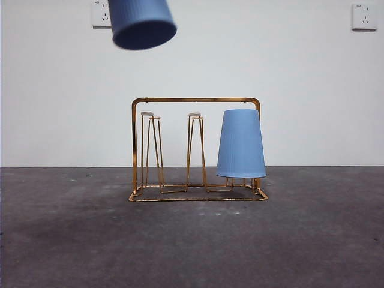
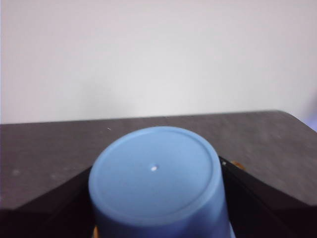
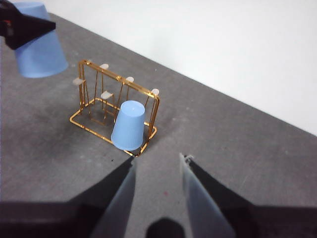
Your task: Pick up cup 1,put cup 1 in the cup rack,pick up cup 2,put cup 2 in the cup rack
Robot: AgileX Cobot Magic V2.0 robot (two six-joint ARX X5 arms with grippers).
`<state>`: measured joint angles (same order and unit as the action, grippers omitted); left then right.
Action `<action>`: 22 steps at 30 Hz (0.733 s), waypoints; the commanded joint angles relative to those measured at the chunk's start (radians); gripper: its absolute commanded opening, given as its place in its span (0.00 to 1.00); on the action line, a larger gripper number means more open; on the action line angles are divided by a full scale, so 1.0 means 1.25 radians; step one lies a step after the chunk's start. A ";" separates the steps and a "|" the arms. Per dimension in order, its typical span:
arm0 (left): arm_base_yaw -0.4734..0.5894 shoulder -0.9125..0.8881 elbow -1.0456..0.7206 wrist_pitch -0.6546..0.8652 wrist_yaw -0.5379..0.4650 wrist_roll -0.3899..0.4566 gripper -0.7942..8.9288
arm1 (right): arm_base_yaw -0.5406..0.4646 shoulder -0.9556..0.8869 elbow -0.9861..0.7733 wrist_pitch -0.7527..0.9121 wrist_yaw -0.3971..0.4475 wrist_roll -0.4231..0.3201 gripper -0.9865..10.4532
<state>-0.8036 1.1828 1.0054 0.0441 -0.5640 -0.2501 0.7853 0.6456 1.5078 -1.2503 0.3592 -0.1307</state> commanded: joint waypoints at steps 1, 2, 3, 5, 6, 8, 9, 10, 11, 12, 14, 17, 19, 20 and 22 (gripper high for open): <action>0.021 0.004 -0.025 0.054 -0.010 0.042 0.07 | 0.000 -0.004 -0.005 -0.007 0.000 0.023 0.23; 0.032 0.012 -0.029 0.059 -0.010 0.050 0.07 | 0.000 -0.004 -0.005 -0.008 0.000 0.026 0.23; 0.039 0.019 -0.029 0.062 -0.009 0.061 0.07 | 0.000 -0.004 -0.005 -0.008 0.000 0.028 0.23; 0.051 0.041 -0.029 0.079 -0.005 0.073 0.07 | 0.000 -0.004 -0.005 -0.006 0.000 0.028 0.22; 0.054 0.052 -0.029 0.090 0.000 0.078 0.07 | 0.000 -0.004 -0.005 -0.006 0.000 0.030 0.22; 0.057 0.076 -0.029 0.113 0.008 0.081 0.07 | 0.000 -0.004 -0.005 -0.007 0.000 0.038 0.22; 0.058 0.089 -0.029 0.127 0.013 0.081 0.07 | 0.000 -0.004 -0.005 -0.008 0.000 0.040 0.22; 0.058 0.099 -0.029 0.135 0.013 0.081 0.07 | 0.000 -0.004 -0.005 -0.009 0.000 0.040 0.22; 0.058 0.112 -0.029 0.144 0.011 0.081 0.07 | 0.000 -0.004 -0.005 -0.011 0.000 0.040 0.22; 0.058 0.123 -0.029 0.150 0.011 0.081 0.07 | 0.000 -0.004 -0.005 -0.013 0.000 0.040 0.22; 0.059 0.144 -0.029 0.161 0.011 0.081 0.07 | 0.000 -0.004 -0.005 -0.017 0.000 0.041 0.22; 0.065 0.175 -0.029 0.178 0.011 0.081 0.07 | 0.000 -0.004 -0.005 -0.027 0.000 0.042 0.22; 0.069 0.191 -0.029 0.192 0.012 0.081 0.07 | 0.000 -0.004 -0.005 -0.032 0.000 0.043 0.22; 0.070 0.199 -0.029 0.198 0.012 0.081 0.07 | 0.000 -0.004 -0.005 -0.034 0.000 0.043 0.22; 0.074 0.214 -0.029 0.206 0.012 0.081 0.07 | 0.000 -0.004 -0.005 -0.040 0.000 0.045 0.22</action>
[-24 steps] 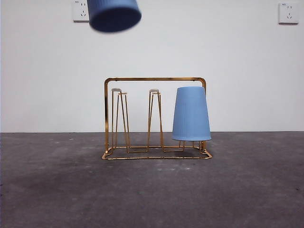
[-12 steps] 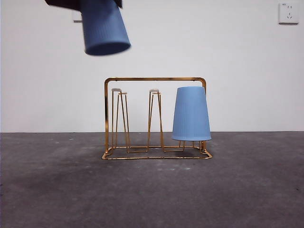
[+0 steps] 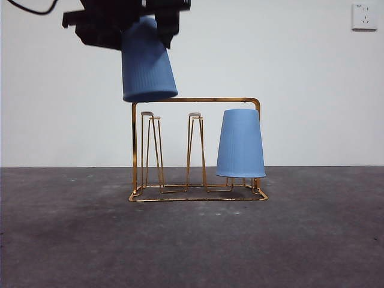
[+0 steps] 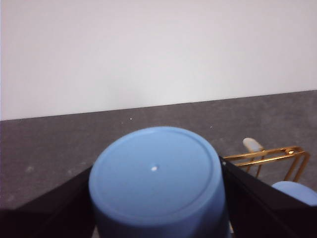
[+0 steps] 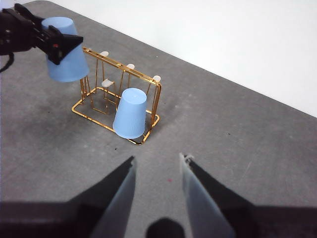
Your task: Pick up cup 1,put cup 1 in the cup rack,pick up cup 2,put cup 2 in the cup rack
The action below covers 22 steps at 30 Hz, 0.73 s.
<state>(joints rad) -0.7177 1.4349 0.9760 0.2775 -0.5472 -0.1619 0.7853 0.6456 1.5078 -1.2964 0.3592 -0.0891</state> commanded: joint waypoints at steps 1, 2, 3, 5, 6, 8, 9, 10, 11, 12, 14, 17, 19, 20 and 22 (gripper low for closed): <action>0.009 0.020 -0.005 0.024 -0.002 0.011 0.07 | 0.000 -0.004 -0.005 -0.009 0.001 0.015 0.22; 0.011 0.025 -0.005 0.026 -0.002 0.011 0.07 | 0.000 -0.004 -0.005 -0.013 0.001 0.016 0.22; 0.012 0.031 -0.005 0.031 -0.002 0.011 0.07 | 0.000 -0.004 -0.005 -0.015 0.001 0.016 0.22; 0.016 0.042 -0.005 0.041 -0.001 0.011 0.07 | 0.000 -0.004 -0.005 -0.016 0.000 0.016 0.22; 0.017 0.045 -0.005 0.045 0.000 0.011 0.07 | 0.000 -0.004 -0.005 -0.016 0.000 0.016 0.22; 0.024 0.054 -0.005 0.050 0.003 0.011 0.07 | 0.000 -0.004 -0.005 -0.016 0.000 0.021 0.22; 0.026 0.057 -0.005 0.051 0.004 0.011 0.07 | 0.000 -0.004 -0.005 -0.016 0.000 0.025 0.22; 0.029 0.061 -0.005 0.049 0.004 0.011 0.07 | 0.000 -0.004 -0.005 -0.017 0.000 0.027 0.22; 0.031 0.067 -0.005 0.049 0.004 0.011 0.07 | 0.000 -0.004 -0.005 -0.017 0.000 0.027 0.22; 0.033 0.071 -0.005 0.049 0.004 0.011 0.07 | 0.000 -0.004 -0.005 -0.017 0.000 0.027 0.22; 0.040 0.082 -0.005 0.049 0.016 0.011 0.07 | 0.000 -0.004 -0.005 -0.017 0.000 0.027 0.22; 0.045 0.096 -0.005 0.049 0.027 0.010 0.07 | 0.000 -0.004 -0.005 -0.016 0.000 0.027 0.22; 0.047 0.107 -0.005 0.049 0.028 0.010 0.07 | 0.000 -0.004 -0.005 -0.017 0.000 0.028 0.22; 0.047 0.112 -0.005 0.048 0.030 0.010 0.07 | 0.000 -0.004 -0.005 -0.016 0.000 0.029 0.22; 0.048 0.124 -0.005 0.049 0.036 0.007 0.07 | 0.000 -0.004 -0.005 -0.016 0.000 0.029 0.22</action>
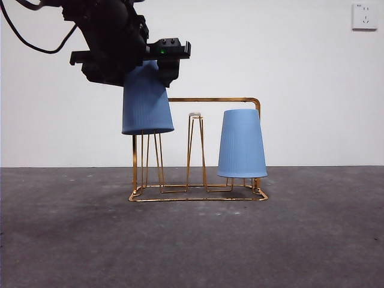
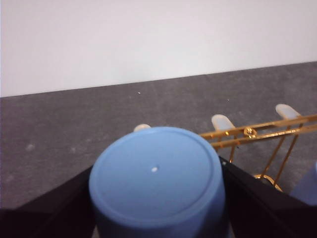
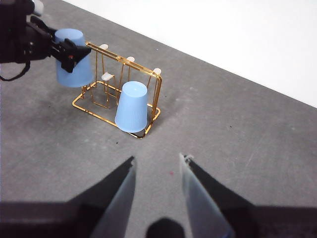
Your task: Pick up cup 1,put cup 1 in the cup rack,pick up cup 2,put cup 2 in the cup rack
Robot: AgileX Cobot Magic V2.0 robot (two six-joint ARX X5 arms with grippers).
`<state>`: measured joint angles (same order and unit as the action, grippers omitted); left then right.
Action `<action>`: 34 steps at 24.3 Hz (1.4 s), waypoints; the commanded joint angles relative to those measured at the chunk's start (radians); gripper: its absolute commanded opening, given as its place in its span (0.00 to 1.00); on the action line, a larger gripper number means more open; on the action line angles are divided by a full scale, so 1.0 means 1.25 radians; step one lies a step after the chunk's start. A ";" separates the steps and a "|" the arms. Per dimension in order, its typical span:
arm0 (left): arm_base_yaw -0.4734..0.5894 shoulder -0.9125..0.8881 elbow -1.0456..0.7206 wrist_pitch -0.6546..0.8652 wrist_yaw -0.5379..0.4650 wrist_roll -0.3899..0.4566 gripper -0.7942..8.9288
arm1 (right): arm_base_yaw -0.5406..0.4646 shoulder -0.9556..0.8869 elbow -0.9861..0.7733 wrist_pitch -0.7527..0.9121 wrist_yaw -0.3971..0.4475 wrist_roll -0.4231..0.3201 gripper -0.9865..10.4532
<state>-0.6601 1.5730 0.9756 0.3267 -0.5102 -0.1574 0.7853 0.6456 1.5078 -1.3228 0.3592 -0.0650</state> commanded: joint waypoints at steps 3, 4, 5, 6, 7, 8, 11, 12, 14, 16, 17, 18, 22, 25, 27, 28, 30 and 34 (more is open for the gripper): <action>0.005 0.031 -0.005 0.007 0.011 0.000 0.07 | 0.000 -0.004 -0.005 0.005 0.001 0.010 0.22; 0.005 0.040 -0.005 0.008 0.011 0.000 0.07 | 0.000 -0.004 -0.006 0.005 0.001 0.010 0.22; 0.006 0.047 -0.005 0.005 0.011 -0.003 0.07 | 0.000 -0.004 -0.006 0.005 0.001 0.010 0.22; 0.006 0.057 -0.005 0.005 0.013 -0.009 0.07 | 0.000 -0.004 -0.005 0.005 0.001 0.010 0.22; 0.007 0.067 -0.005 0.003 0.014 -0.018 0.07 | 0.000 -0.004 -0.006 0.005 0.001 0.010 0.22; 0.009 0.076 -0.005 0.003 0.018 -0.025 0.07 | 0.000 -0.004 -0.005 0.005 0.001 0.010 0.22; 0.012 0.105 -0.005 0.001 0.031 -0.042 0.07 | 0.000 -0.004 -0.005 0.005 0.001 0.010 0.22; 0.012 0.114 -0.005 0.000 0.034 -0.042 0.07 | 0.000 -0.004 -0.005 0.005 0.001 0.010 0.22; 0.012 0.129 -0.005 -0.005 0.034 -0.042 0.07 | 0.000 -0.004 -0.005 0.005 0.001 0.010 0.22; 0.012 0.142 -0.005 -0.018 0.034 -0.050 0.08 | 0.000 -0.004 -0.006 0.005 0.001 0.010 0.22; 0.013 0.145 -0.005 -0.029 0.034 -0.060 0.08 | 0.000 -0.004 -0.005 0.005 0.001 0.010 0.22; 0.016 0.149 -0.005 -0.041 0.035 -0.074 0.08 | 0.000 -0.004 -0.005 0.005 0.001 0.010 0.22; 0.024 0.154 -0.005 -0.103 0.049 -0.111 0.20 | 0.000 -0.004 -0.005 0.005 0.001 0.010 0.22; 0.035 0.154 -0.005 -0.142 0.085 -0.111 0.50 | 0.000 -0.004 -0.005 0.005 0.000 0.009 0.22; 0.040 0.154 -0.005 -0.165 0.107 -0.112 0.58 | 0.000 -0.004 -0.006 0.005 0.000 0.009 0.22; 0.043 0.154 -0.005 -0.178 0.119 -0.117 0.58 | 0.000 -0.004 -0.006 0.006 0.000 0.009 0.22; 0.049 0.154 -0.005 -0.213 0.143 -0.130 0.58 | 0.000 -0.004 -0.006 0.005 0.000 0.008 0.22; 0.050 0.154 -0.004 -0.250 0.183 -0.142 0.64 | 0.000 -0.004 -0.006 0.005 0.000 0.008 0.22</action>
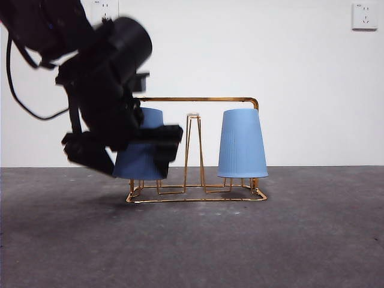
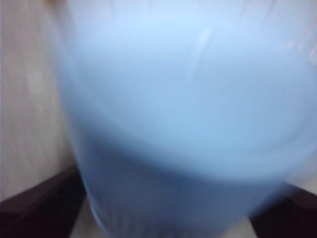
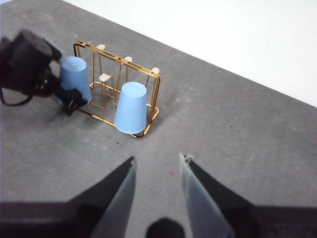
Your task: Pick up cup 1,put cup 1 in the cup rack,pick up cup 2,put cup 2 in the cup rack
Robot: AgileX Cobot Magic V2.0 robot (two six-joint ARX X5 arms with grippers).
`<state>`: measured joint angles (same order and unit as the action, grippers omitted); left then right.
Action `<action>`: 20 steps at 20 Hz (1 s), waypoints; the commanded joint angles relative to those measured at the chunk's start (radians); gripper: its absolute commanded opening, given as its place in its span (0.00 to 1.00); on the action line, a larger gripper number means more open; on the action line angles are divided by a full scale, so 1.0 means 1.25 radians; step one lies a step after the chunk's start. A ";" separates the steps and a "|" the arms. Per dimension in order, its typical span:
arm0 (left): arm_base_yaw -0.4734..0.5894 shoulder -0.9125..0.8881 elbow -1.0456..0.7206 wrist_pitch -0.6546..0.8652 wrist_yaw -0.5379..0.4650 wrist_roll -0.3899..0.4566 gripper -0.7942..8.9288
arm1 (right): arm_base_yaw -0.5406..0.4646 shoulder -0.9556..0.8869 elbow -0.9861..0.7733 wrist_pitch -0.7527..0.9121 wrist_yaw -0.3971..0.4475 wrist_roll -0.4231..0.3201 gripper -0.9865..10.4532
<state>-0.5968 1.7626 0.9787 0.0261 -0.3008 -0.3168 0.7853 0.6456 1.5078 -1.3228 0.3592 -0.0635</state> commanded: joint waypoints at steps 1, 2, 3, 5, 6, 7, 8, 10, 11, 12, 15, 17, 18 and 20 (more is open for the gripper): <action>-0.001 0.002 -0.007 -0.011 0.023 -0.016 0.64 | 0.000 -0.003 -0.006 0.005 0.000 0.007 0.22; -0.001 0.002 -0.007 -0.011 0.034 -0.016 0.64 | 0.000 -0.003 -0.006 0.005 0.000 0.007 0.22; -0.001 0.002 -0.007 -0.013 0.038 -0.017 0.64 | 0.000 -0.003 -0.006 0.005 0.000 0.007 0.22; -0.002 0.000 -0.007 -0.044 0.068 -0.022 0.64 | 0.000 -0.003 -0.006 0.003 0.000 0.007 0.22; -0.003 -0.001 -0.007 -0.067 0.088 -0.025 0.64 | 0.000 -0.003 -0.005 0.002 0.001 0.007 0.22; -0.004 -0.003 -0.006 -0.096 0.105 -0.037 0.64 | 0.000 -0.003 -0.006 0.002 0.000 0.007 0.22; -0.007 -0.005 -0.007 -0.125 0.119 -0.040 0.64 | 0.000 -0.003 -0.005 0.002 0.000 0.007 0.22; -0.016 -0.017 -0.007 -0.186 0.121 -0.040 0.64 | 0.000 -0.003 -0.005 0.002 0.000 0.007 0.22; -0.026 -0.041 -0.007 -0.235 0.121 -0.040 0.64 | 0.000 -0.003 -0.006 0.001 0.000 0.008 0.22; -0.029 -0.052 -0.007 -0.250 0.122 -0.040 0.64 | 0.000 -0.003 -0.006 0.000 0.000 0.009 0.22; -0.059 -0.154 -0.007 -0.349 0.163 -0.036 0.63 | 0.000 -0.002 -0.005 -0.016 0.000 0.017 0.22; -0.085 -0.248 -0.007 -0.426 0.222 -0.036 0.63 | 0.000 -0.002 -0.006 -0.033 -0.005 0.035 0.22; -0.099 -0.291 -0.007 -0.457 0.242 -0.036 0.63 | 0.000 -0.002 -0.006 -0.042 -0.010 0.037 0.22; -0.130 -0.379 -0.007 -0.513 0.265 -0.037 0.63 | 0.000 -0.001 -0.005 -0.043 -0.050 0.037 0.22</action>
<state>-0.7578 1.2949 0.9779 -0.6159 0.0273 -0.3603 0.7853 0.6456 1.5078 -1.3540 0.2981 -0.0326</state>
